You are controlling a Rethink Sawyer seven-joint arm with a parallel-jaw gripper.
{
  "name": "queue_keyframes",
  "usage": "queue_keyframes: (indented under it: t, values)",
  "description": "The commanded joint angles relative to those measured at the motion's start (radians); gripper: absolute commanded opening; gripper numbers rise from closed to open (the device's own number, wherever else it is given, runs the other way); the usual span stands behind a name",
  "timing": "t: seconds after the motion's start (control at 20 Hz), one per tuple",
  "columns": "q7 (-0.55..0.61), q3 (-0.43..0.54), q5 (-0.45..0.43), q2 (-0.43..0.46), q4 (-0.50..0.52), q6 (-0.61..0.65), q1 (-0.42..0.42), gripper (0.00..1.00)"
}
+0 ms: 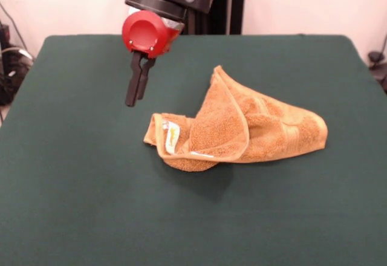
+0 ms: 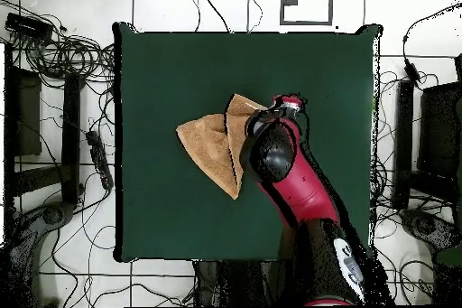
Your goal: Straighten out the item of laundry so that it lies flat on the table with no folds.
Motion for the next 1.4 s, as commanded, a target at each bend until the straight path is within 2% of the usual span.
queue_keyframes:
  t: [0.05, 0.3, 0.65, 1.0, 1.4]
  values:
    - [-0.062, -0.061, -0.089, 0.026, -0.103, 0.382, 0.011, 1.0]
    - [0.045, -0.028, -0.087, 0.027, -0.064, 0.367, 0.059, 1.0]
    - [0.17, 0.056, -0.036, 0.067, -0.034, 0.257, 0.093, 1.0]
    - [0.227, 0.085, -0.006, 0.072, -0.021, 0.197, 0.104, 1.0]
    - [0.303, 0.137, 0.068, 0.115, -0.052, 0.132, 0.14, 1.0]
